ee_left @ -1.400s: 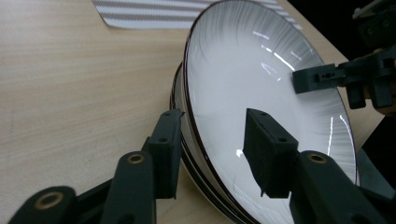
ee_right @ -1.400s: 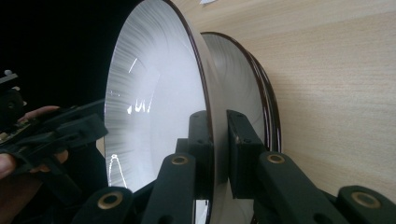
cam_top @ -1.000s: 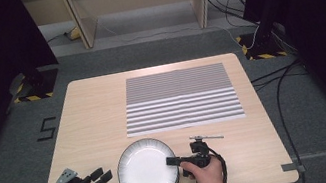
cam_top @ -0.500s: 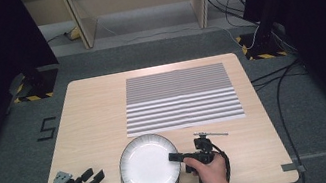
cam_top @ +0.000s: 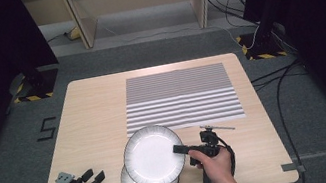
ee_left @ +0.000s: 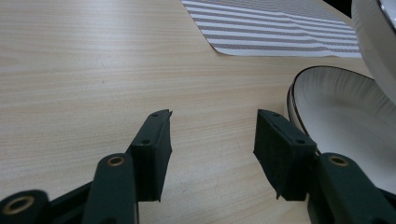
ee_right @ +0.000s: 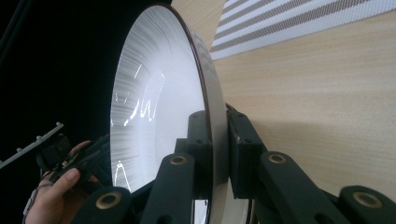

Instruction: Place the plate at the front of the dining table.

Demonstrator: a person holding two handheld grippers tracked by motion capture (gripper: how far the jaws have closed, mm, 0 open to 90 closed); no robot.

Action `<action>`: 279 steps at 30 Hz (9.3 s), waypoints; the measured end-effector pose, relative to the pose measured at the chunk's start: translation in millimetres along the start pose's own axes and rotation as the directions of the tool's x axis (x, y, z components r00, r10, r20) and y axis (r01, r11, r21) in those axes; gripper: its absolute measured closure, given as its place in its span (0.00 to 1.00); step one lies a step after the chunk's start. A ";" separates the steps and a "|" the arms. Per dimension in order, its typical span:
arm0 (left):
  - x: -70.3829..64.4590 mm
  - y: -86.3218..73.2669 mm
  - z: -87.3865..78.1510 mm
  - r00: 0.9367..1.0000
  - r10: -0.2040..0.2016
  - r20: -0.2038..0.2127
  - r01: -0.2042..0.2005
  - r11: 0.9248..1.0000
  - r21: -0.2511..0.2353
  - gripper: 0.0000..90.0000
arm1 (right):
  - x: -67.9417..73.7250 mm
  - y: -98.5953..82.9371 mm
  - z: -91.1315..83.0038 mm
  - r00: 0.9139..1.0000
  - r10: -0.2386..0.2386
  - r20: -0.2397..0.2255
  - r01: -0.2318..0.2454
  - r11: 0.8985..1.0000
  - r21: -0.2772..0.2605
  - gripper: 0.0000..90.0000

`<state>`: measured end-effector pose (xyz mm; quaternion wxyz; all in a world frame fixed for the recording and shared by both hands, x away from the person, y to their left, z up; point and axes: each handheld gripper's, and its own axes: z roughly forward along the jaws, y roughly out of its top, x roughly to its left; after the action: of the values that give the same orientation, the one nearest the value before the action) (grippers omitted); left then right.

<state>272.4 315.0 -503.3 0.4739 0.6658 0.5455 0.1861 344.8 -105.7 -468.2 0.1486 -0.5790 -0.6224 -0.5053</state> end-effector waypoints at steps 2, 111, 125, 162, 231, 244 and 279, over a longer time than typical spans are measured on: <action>0.3 -0.8 0.5 1.000 0.001 -0.001 -0.001 1.000 0.004 0.50 | 0.1 2.2 -1.6 1.000 0.000 -0.001 0.000 1.000 -0.008 0.90; 7.5 0.0 -0.2 1.000 0.018 -0.025 -0.018 1.000 -0.004 0.49 | -7.7 85.1 -51.6 0.998 0.059 0.029 -0.052 0.975 -0.217 0.89; 4.8 -0.9 2.5 0.999 0.038 -0.018 -0.038 0.999 0.007 0.50 | -18.3 97.3 -55.2 0.994 0.104 0.021 -0.096 0.963 -0.253 0.89; 4.3 -0.7 3.0 0.999 0.039 -0.015 -0.039 0.999 0.005 0.50 | -32.9 132.3 -53.0 0.989 0.145 0.035 -0.126 0.938 -0.324 0.88; 4.7 -1.4 5.1 0.999 0.039 -0.014 -0.039 0.999 0.010 0.50 | -71.4 179.4 -31.7 0.954 0.291 0.072 -0.241 0.888 -0.391 0.88; 1.2 -2.4 7.1 0.999 0.044 -0.009 -0.044 0.999 0.015 0.50 | -78.7 186.5 -25.9 0.949 0.304 0.087 -0.243 0.878 -0.413 0.88; 2.8 -3.5 8.3 0.999 0.044 -0.011 -0.043 0.999 0.021 0.50 | -96.3 194.2 3.2 0.931 0.346 0.114 -0.278 0.877 -0.393 0.87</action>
<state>277.8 313.9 -511.0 0.4596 0.6814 0.5354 0.1943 542.7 -193.2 -455.1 0.0594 -0.7327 -0.4249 -0.5282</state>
